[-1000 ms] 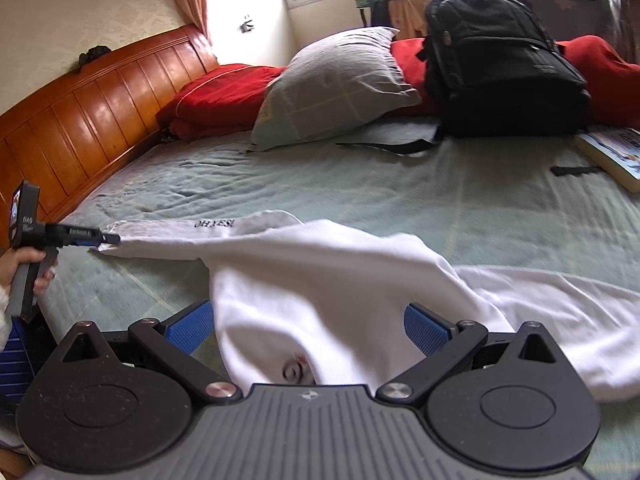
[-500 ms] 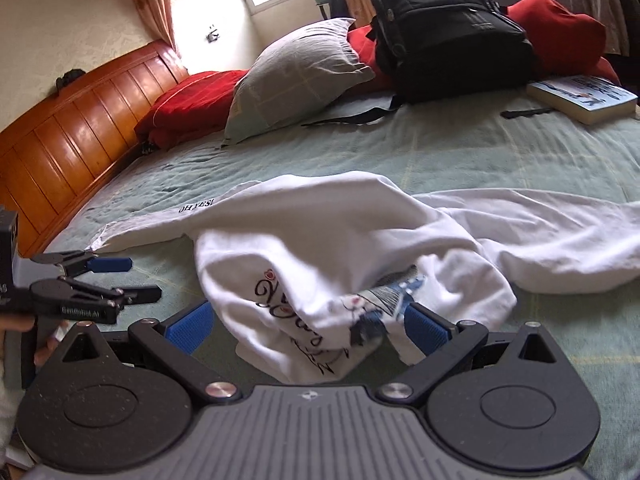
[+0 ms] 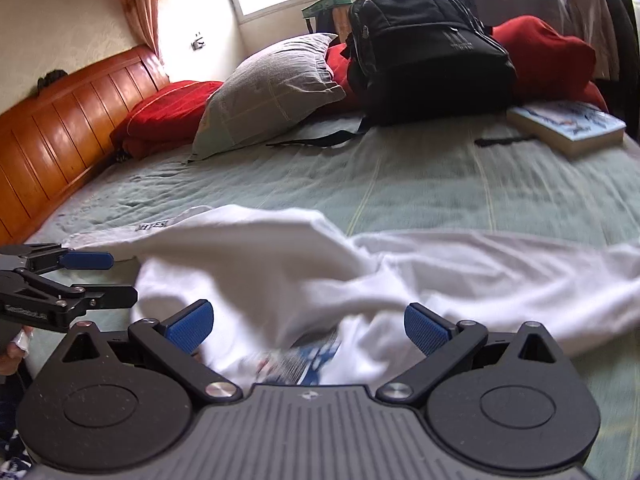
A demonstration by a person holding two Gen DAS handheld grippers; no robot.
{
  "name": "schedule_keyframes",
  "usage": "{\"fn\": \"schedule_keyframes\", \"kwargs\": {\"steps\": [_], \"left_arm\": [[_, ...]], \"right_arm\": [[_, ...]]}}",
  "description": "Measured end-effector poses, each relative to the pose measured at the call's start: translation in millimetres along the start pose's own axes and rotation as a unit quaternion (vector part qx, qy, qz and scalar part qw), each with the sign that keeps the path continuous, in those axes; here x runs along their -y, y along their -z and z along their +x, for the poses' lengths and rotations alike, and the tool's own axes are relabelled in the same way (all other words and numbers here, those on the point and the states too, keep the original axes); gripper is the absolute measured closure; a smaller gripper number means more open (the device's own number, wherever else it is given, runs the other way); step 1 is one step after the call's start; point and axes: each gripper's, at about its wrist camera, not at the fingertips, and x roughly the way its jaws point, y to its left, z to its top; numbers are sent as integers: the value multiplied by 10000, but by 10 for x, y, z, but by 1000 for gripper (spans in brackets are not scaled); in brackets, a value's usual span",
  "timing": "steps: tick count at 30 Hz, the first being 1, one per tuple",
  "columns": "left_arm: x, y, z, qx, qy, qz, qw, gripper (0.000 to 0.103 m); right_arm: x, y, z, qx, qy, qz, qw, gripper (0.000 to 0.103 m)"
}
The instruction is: Fold clothes
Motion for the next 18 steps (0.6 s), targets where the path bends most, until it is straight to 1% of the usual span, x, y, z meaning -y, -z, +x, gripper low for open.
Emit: {"fn": "schedule_keyframes", "kwargs": {"steps": [3, 5, 8, 11, 12, 15, 17, 18], "left_arm": [[-18, -110, 171, 94, 381, -89, 9992, 13], [-69, -94, 305, -69, 598, -286, 9978, 13], [-153, -46, 509, -359, 922, -602, 9933, 13], [-218, 183, 675, -1020, 1011, -933, 9852, 13], [-224, 292, 696, -1169, 1046, -988, 9827, 13], [-226, 437, 581, -1075, 1121, -913, 9836, 13], [-286, 393, 531, -1156, 1188, -1076, 9803, 13], [-314, 344, 501, -1166, 1158, -1111, 9801, 13]], "right_arm": [[29, -111, 147, -74, -164, -230, 9996, 0], [39, -142, 254, -183, -447, -359, 9982, 0], [88, -81, 415, -437, -835, -333, 9950, 0], [113, 63, 490, -746, -1049, -342, 9911, 0], [112, 126, 478, -834, -1137, -338, 9894, 0], [93, 265, 411, -1016, -1342, -377, 9850, 0], [96, 123, 435, -949, -1404, -362, 9849, 0], [98, 53, 447, -916, -1436, -354, 9848, 0]]}}
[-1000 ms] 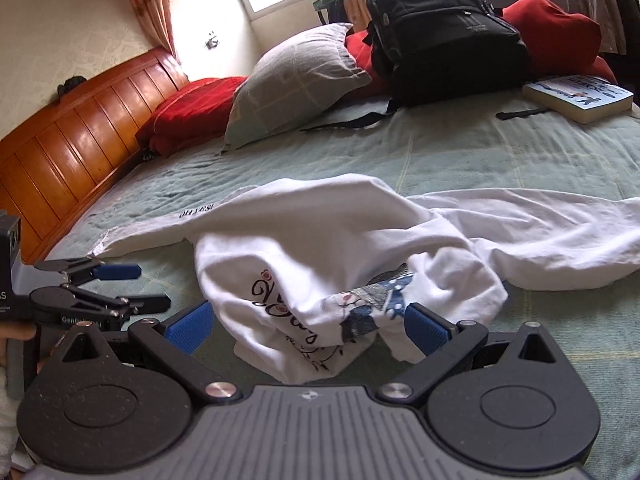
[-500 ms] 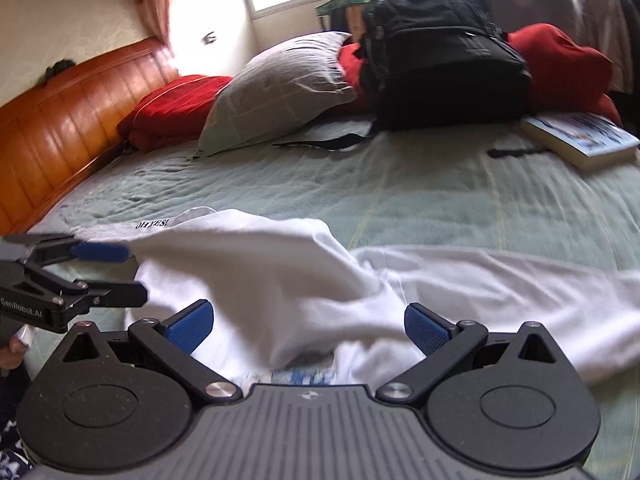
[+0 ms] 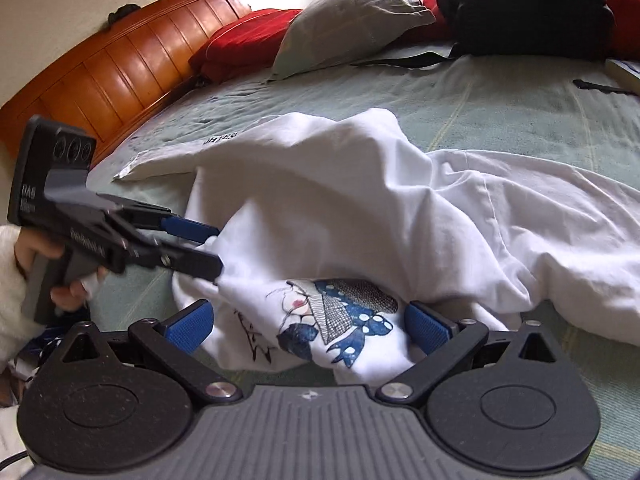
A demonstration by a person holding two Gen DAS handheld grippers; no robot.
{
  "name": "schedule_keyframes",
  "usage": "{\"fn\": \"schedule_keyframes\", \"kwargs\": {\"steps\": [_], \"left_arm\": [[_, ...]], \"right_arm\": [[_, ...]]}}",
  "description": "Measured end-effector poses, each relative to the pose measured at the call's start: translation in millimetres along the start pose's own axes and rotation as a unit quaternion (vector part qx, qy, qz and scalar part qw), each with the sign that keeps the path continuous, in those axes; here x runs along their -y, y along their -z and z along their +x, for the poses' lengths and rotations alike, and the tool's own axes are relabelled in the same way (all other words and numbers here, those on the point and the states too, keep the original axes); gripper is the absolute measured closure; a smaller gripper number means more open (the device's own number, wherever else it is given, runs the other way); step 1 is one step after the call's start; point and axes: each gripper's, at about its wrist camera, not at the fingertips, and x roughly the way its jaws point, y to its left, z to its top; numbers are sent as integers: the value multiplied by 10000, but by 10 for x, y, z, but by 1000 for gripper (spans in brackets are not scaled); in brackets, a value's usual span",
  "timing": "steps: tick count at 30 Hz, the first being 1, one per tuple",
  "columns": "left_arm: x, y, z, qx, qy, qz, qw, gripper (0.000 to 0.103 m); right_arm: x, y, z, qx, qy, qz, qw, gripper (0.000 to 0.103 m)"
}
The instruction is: Fold clothes
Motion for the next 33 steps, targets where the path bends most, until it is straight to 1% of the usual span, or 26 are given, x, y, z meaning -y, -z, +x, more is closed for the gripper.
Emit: {"fn": "schedule_keyframes", "kwargs": {"steps": [3, 5, 9, 11, 12, 15, 16, 17, 19, 21, 22, 24, 26, 27, 29, 32, 33], "left_arm": [[39, -171, -192, 309, -324, 321, 9985, 12], [23, -316, -310, 551, -472, 435, 9964, 12], [-145, -687, -393, 1006, -619, 351, 9924, 12], [-255, -892, -326, 1161, -708, 341, 9901, 12], [-317, -961, -256, 1157, -742, 286, 9901, 12], [-509, -1123, -8, 1046, -822, 50, 9911, 12], [-579, -1134, 65, 909, -707, -92, 9933, 12], [-641, -1098, 115, 735, -478, -246, 9958, 13], [-691, -938, 156, 453, -116, -377, 9982, 13], [-692, -733, 170, 152, -41, -345, 9993, 12], [-678, -634, 158, 100, -73, -243, 9996, 12], [-632, -475, 108, 118, -146, 14, 9998, 12], [-582, -440, 34, 170, -180, 104, 9996, 12], [-559, -462, -4, 194, -182, 86, 9996, 12], [-486, -558, -95, 395, -88, 134, 9991, 12], [-361, -704, -180, 744, 114, 257, 9968, 12], [-336, -734, -156, 793, 165, 278, 9963, 12]], "right_arm": [[24, -214, -9, 105, -91, 0, 9999, 0], [41, -357, -15, 175, -152, -1, 9997, 0], [73, -642, -26, 315, -274, -1, 9991, 0], [90, -785, -32, 386, -335, -2, 9987, 0], [106, -849, 9, 370, -358, 11, 9987, 0], [191, -968, 400, 1, -406, 125, 9991, 0], [161, -950, 434, -57, -491, 123, 9987, 0], [130, -931, 469, -116, -576, 122, 9982, 0], [68, -894, 538, -233, -745, 118, 9969, 0], [-39, -797, 558, -434, -958, 40, 9944, 0], [-105, -732, 554, -557, -1077, -20, 9926, 0], [-220, -602, 563, -793, -1256, -127, 9888, 0], [-239, -471, 663, -971, -1124, -176, 9888, 0], [-249, -405, 712, -1059, -1058, -200, 9885, 0], [-268, -293, 794, -1200, -941, -232, 9880, 0], [-280, -311, 756, -1169, -913, -134, 9888, 0], [-282, -316, 743, -1169, -899, -103, 9890, 0]]}}
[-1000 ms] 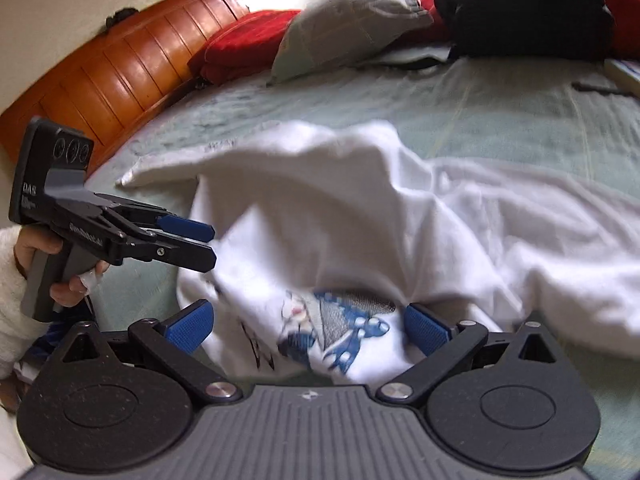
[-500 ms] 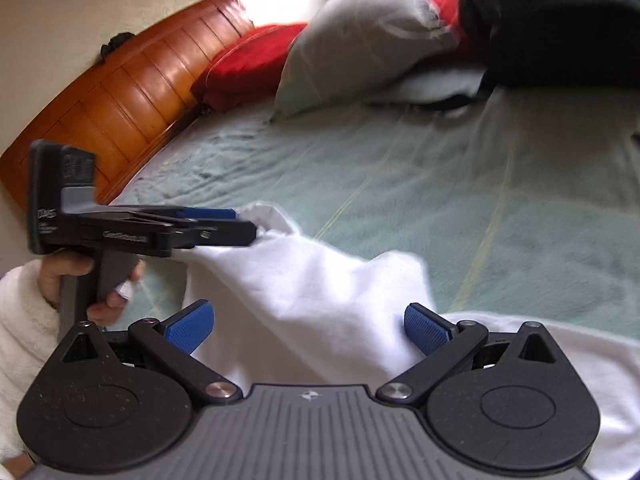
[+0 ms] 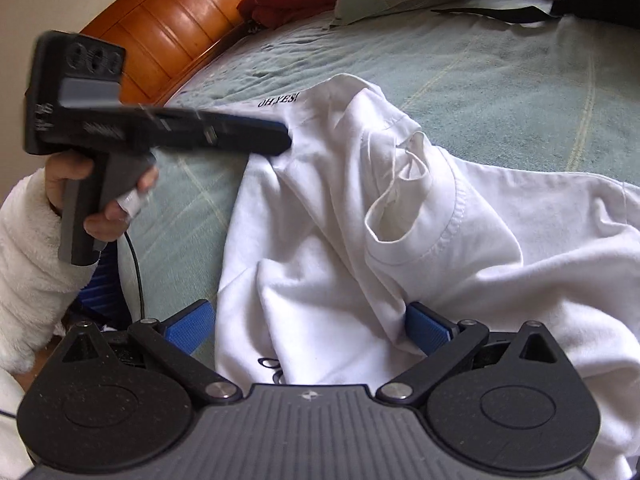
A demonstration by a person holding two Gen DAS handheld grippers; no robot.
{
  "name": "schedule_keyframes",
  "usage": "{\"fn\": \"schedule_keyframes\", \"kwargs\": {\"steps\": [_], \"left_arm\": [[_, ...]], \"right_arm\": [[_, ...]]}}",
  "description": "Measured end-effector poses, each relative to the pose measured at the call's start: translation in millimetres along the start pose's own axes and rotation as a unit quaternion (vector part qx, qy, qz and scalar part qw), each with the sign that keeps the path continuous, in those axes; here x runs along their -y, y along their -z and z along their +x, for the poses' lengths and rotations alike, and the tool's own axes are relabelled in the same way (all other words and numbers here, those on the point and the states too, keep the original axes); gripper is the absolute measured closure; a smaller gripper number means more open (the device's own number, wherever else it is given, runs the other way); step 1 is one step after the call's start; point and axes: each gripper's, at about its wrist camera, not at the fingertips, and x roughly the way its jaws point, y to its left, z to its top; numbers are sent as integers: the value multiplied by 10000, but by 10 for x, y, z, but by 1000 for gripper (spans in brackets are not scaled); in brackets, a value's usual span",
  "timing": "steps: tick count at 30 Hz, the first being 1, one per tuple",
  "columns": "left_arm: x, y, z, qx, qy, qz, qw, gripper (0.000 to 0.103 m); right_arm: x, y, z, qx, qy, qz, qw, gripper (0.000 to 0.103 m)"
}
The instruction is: Fold clothes
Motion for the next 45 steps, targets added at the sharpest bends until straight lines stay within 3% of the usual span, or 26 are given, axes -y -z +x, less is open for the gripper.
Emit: {"fn": "schedule_keyframes", "kwargs": {"steps": [1, 6, 10, 14, 16, 19, 22, 24, 32, 38, 41, 45], "left_arm": [[15, -20, 40, 27, 43, 5, 10000, 12], [-162, 164, 374, -656, -232, -267, 9972, 12], [-278, 291, 212, -473, -130, -534, 9974, 12], [-197, 351, 41, -328, -359, -364, 9982, 12], [-149, 381, -42, -260, -490, -257, 9981, 12], [-66, 459, -133, -245, -793, 44, 9965, 12], [20, 536, -216, -221, -1106, 371, 9929, 12], [39, 583, -282, -191, -1298, 532, 9899, 12], [-157, 735, -501, -158, -1600, 339, 9864, 12], [-291, 743, -565, -85, -1584, 205, 9871, 12], [-312, 730, -617, 0, -1609, 150, 9868, 12], [-333, 732, -645, 48, -1619, 110, 9867, 11]], "right_arm": [[-11, 1, -13, -1, 25, 10, 10000, 0], [-161, -13, -267, 116, 258, -340, 9990, 0], [-143, -137, -644, 586, 467, -692, 9948, 0], [140, -424, -830, 906, 606, -778, 9910, 3], [328, -621, -826, 948, 434, -545, 9931, 6], [571, -895, -685, 890, -180, -31, 9959, 7], [736, -1129, -398, 603, -851, 587, 9928, 7], [787, -1263, -149, 321, -1084, 853, 9899, 7], [901, -1488, 680, -852, -1129, 1442, 9794, 6], [809, -1429, 790, -820, -1615, 1630, 9699, 5], [711, -1551, 794, -475, -1582, 1482, 9751, 7], [675, -1733, 538, 118, -1876, 1347, 9729, 7]]}}
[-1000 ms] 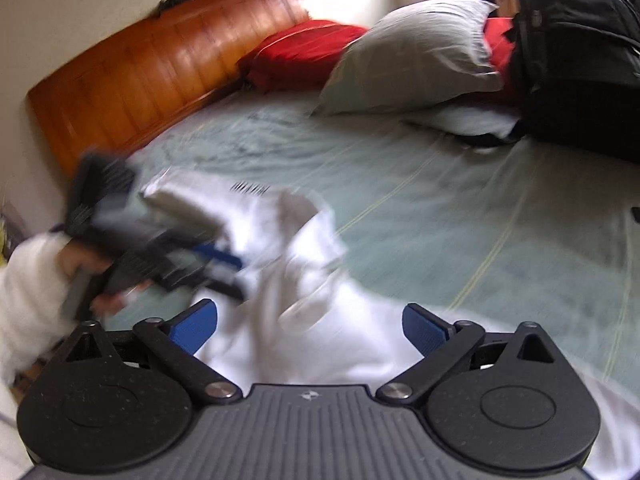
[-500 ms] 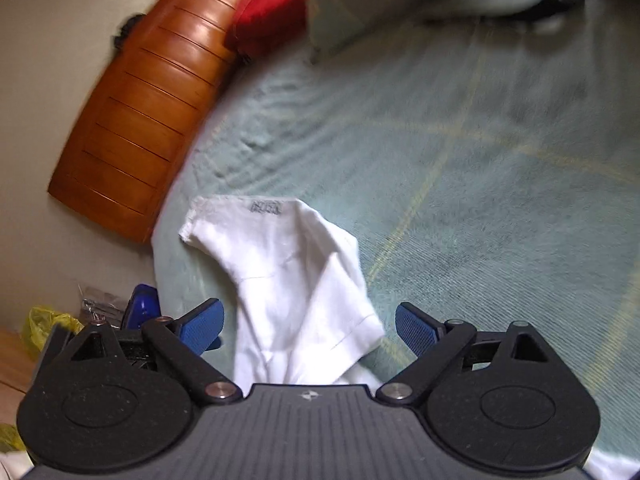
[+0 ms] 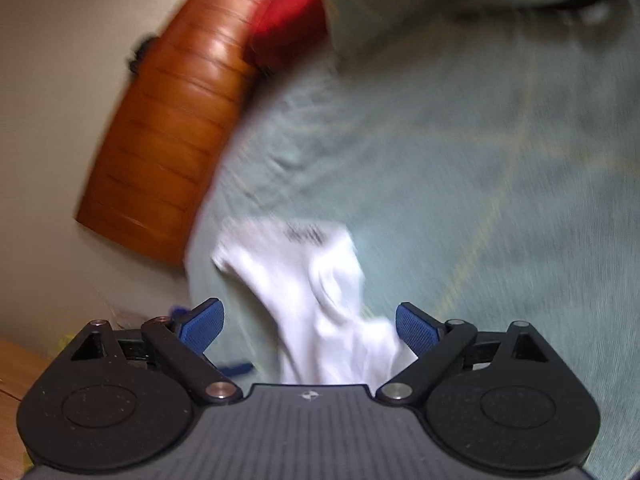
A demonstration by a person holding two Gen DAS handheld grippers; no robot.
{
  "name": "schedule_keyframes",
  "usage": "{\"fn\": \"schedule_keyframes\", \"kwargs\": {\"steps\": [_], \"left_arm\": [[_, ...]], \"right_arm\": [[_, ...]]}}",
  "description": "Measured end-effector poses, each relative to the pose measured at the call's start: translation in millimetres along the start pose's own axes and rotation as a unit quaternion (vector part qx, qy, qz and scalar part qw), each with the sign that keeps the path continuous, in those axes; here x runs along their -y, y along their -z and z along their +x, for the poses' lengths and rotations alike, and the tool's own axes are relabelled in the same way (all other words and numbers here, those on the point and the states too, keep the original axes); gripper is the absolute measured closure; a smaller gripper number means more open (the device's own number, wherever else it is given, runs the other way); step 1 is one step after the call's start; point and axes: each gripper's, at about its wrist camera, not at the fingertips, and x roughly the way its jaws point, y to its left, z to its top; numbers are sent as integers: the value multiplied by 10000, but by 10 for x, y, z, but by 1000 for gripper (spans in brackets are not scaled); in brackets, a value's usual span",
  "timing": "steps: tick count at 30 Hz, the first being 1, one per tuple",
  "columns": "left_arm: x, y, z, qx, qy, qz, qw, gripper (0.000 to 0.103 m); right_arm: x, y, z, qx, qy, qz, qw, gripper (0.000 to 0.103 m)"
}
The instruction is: Fold clothes
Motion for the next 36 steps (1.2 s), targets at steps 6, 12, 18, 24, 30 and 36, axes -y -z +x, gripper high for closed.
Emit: {"fn": "schedule_keyframes", "kwargs": {"steps": [6, 12, 18, 24, 30, 36], "left_arm": [[-31, 15, 3, 16, 0, -43, 10000, 11], [-11, 41, 39, -2, 44, -5, 10000, 11], [-49, 80, 66, -74, 58, -127, 9999, 11], [-75, 126, 89, -127, 46, -216, 9997, 11], [-66, 133, 80, -89, 35, -195, 9998, 11], [-22, 117, 60, 39, -4, -152, 9999, 11]], "right_arm": [[-95, -13, -292, 172, 273, -243, 9992, 7], [312, 248, -148, -454, 461, 463, 9968, 9], [463, 293, 94, -512, 166, 693, 9961, 17], [427, 224, 145, -329, 519, 440, 9971, 63], [297, 165, 40, -17, 1065, -21, 9943, 85], [-111, -139, -9, 308, 1694, -915, 9808, 87]]}}
